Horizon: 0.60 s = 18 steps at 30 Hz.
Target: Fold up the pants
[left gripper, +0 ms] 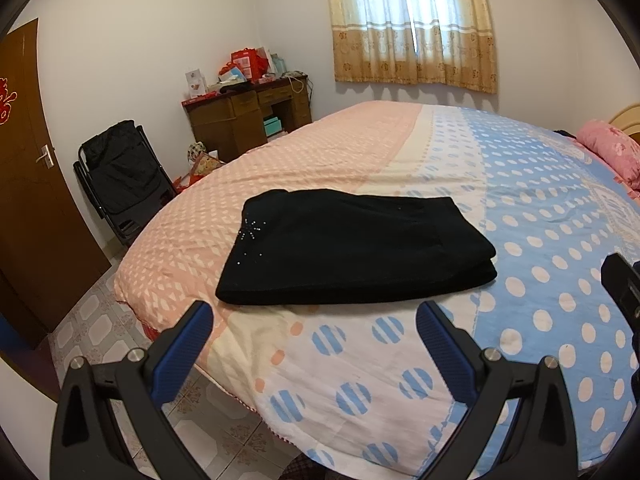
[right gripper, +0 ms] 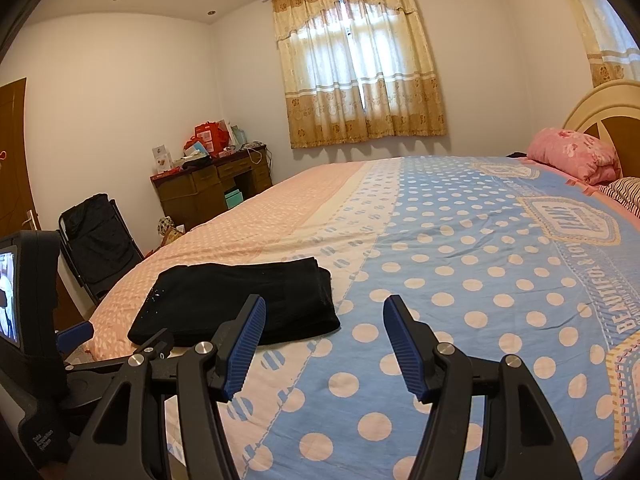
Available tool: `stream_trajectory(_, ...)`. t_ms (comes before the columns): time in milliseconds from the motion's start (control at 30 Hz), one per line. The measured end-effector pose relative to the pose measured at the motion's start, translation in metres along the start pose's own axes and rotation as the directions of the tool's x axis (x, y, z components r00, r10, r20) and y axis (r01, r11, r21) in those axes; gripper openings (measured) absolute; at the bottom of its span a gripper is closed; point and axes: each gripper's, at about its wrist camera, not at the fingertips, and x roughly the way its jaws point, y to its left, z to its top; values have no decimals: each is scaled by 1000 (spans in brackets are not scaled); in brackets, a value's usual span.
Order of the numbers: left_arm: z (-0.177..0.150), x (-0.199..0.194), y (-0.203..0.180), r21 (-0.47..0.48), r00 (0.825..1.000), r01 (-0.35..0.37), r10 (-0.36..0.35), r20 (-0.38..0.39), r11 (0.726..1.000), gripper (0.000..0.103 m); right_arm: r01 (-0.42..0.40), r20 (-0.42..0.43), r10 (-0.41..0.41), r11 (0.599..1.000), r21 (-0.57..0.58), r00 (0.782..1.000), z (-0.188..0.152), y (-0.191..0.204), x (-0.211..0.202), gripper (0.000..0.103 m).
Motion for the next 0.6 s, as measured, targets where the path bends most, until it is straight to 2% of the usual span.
stream_trajectory(233,1,-1,0,-4,1000,1,-1,-6,1000,103,0,2,0,1000,0,1000,0,-1,0,63)
stream_trajectory(433,3,-2,4,-35,998,59,-60,-6,998,103,0,0,0,1000,4,1000,1,-2,-1,63)
stream_trajectory(600,3,-5,-1,-8,999,33,-33,10,999,103,1,1,-1,1000,5,1000,1,-3,-2,63)
